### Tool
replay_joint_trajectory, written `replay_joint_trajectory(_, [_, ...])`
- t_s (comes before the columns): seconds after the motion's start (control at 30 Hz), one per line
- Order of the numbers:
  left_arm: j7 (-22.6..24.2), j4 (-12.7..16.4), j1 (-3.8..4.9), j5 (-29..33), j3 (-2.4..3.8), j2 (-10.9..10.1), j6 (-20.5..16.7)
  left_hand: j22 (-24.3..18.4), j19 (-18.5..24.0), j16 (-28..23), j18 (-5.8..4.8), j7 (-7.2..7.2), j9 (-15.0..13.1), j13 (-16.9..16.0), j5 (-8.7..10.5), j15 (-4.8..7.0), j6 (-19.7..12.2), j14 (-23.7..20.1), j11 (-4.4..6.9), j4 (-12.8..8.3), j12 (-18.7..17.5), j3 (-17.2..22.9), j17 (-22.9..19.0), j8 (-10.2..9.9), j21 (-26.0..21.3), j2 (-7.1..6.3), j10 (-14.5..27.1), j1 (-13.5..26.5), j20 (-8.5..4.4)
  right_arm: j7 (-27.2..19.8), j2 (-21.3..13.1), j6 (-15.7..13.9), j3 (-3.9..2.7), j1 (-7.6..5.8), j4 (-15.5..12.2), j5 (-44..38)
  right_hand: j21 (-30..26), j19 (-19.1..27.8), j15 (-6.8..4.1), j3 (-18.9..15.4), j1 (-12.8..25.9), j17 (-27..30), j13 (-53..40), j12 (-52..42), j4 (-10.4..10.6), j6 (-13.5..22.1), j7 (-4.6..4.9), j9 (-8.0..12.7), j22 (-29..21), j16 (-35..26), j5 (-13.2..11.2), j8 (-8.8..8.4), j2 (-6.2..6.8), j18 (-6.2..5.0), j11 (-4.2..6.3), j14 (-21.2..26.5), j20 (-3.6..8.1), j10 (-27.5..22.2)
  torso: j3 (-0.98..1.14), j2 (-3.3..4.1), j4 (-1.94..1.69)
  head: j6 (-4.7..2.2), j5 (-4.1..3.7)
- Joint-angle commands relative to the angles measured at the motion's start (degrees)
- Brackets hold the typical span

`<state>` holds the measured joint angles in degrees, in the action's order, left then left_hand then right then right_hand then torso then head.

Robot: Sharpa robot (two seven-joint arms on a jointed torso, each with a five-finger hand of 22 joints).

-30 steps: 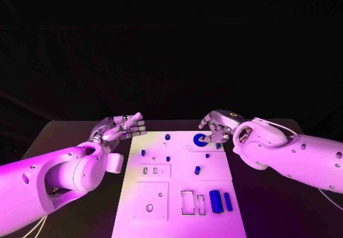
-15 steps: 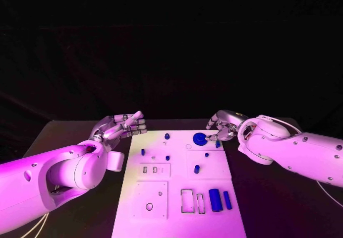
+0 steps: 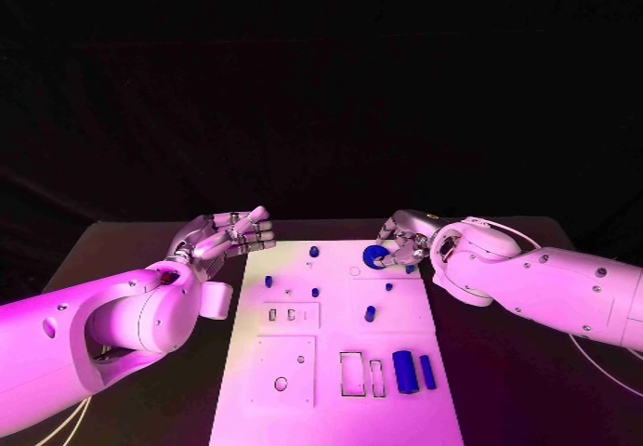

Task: Assemble the parts on the task board

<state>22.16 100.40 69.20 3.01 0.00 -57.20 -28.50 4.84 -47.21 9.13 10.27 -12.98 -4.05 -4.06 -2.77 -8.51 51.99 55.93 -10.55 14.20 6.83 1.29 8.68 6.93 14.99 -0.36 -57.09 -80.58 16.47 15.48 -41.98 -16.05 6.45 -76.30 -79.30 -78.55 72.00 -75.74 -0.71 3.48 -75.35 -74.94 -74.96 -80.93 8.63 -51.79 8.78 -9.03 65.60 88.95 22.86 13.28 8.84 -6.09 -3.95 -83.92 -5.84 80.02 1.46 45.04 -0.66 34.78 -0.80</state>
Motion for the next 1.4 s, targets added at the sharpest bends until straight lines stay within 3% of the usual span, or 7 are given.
replay_joint_trajectory(0.03, [0.3,0.2,0.08,0.2,0.05,0.0,1.2,-0.1,0.4,-0.4,0.11,-0.21,0.0,0.1,-0.03,-0.11,0.2,0.0,-0.02,-0.3,-0.3,0.1,0.1,-0.4,-0.3,0.45,0.4,-0.1,-0.07,0.4,0.3,1.5,0.01,0.1,0.2,-0.9,0.6,-0.7,0.47,-0.3,-0.7,-13.4,-2.4,-0.5,0.1,0.6,-0.11,-0.1,0.5,0.3,-0.5,0.36,-0.07,0.95,0.05,-5.7,0.04,0.7,0.0,0.18,-0.14,-0.03,-0.02])
replay_joint_trajectory(0.77, [0.2,0.1,0.08,0.1,0.05,0.0,1.1,-0.1,0.4,-0.4,0.1,-0.21,0.0,0.1,-0.02,-0.11,0.2,0.0,-0.02,-0.4,-0.3,0.2,0.1,-0.4,-0.3,0.47,0.4,-0.3,-0.07,1.4,1.0,2.6,0.03,0.21,1.3,-2.4,1.5,-1.4,0.61,-0.7,-1.2,-14.1,-3.6,-1.5,1.1,0.9,-0.05,-0.4,1.9,0.6,-0.9,1.36,-0.89,1.17,-0.05,-5.9,-0.14,1.4,0.07,0.15,-0.05,0.27,0.07])
replay_joint_trajectory(1.03, [0.2,0.1,0.08,0.1,0.05,0.0,1.1,-0.1,0.4,-0.4,0.1,-0.21,0.0,0.1,-0.02,-0.11,0.2,0.0,-0.02,-0.4,-0.3,0.2,0.1,-0.4,-0.3,0.47,0.4,-0.3,-0.07,1.3,1.1,3.1,0.03,0.21,1.4,-2.9,1.9,-1.6,0.45,0.2,-3.2,-14.3,-4.3,-2.0,0.6,-0.3,-0.34,-0.9,2.5,0.7,-0.3,2.73,-2.16,1.22,0.2,-5.9,-0.07,1.8,0.09,0.18,-0.15,0.41,0.07])
replay_joint_trajectory(1.17, [0.2,0.1,0.08,0.1,0.05,0.0,1.1,-0.1,0.4,-0.4,0.1,-0.21,0.0,0.1,-0.02,-0.11,0.2,0.0,-0.02,-0.4,-0.3,0.2,0.1,-0.4,-0.3,0.47,0.4,-0.3,-0.07,1.2,1.2,2.8,0.03,0.22,1.2,-4.0,2.3,-1.9,-0.08,2.4,-5.3,-14.4,-5.0,-2.4,-0.3,-2.6,-1.1,-1.3,3.3,0.8,-2.7,3.86,-3.58,1.3,0.88,-5.9,0.3,2.3,0.08,0.18,-0.12,0.45,0.13])
replay_joint_trajectory(1.4, [0.2,0.1,0.08,0.1,0.05,0.0,1.1,-0.1,0.4,-0.4,0.1,-0.21,0.0,0.1,-0.02,-0.11,0.2,0.0,-0.02,-0.4,-0.3,0.2,0.1,-0.4,-0.3,0.47,0.4,-0.3,-0.07,1.2,1.3,0.9,0.03,0.27,0.5,-7.5,2.8,-2.2,-0.63,4.3,-6.3,-14.6,-5.5,-2.7,-1.0,-4.5,-1.84,-1.6,4.1,0.9,-4.3,4.42,-3.59,1.45,1.53,-6.0,0.81,2.7,0.08,0.18,-0.07,0.51,0.16])
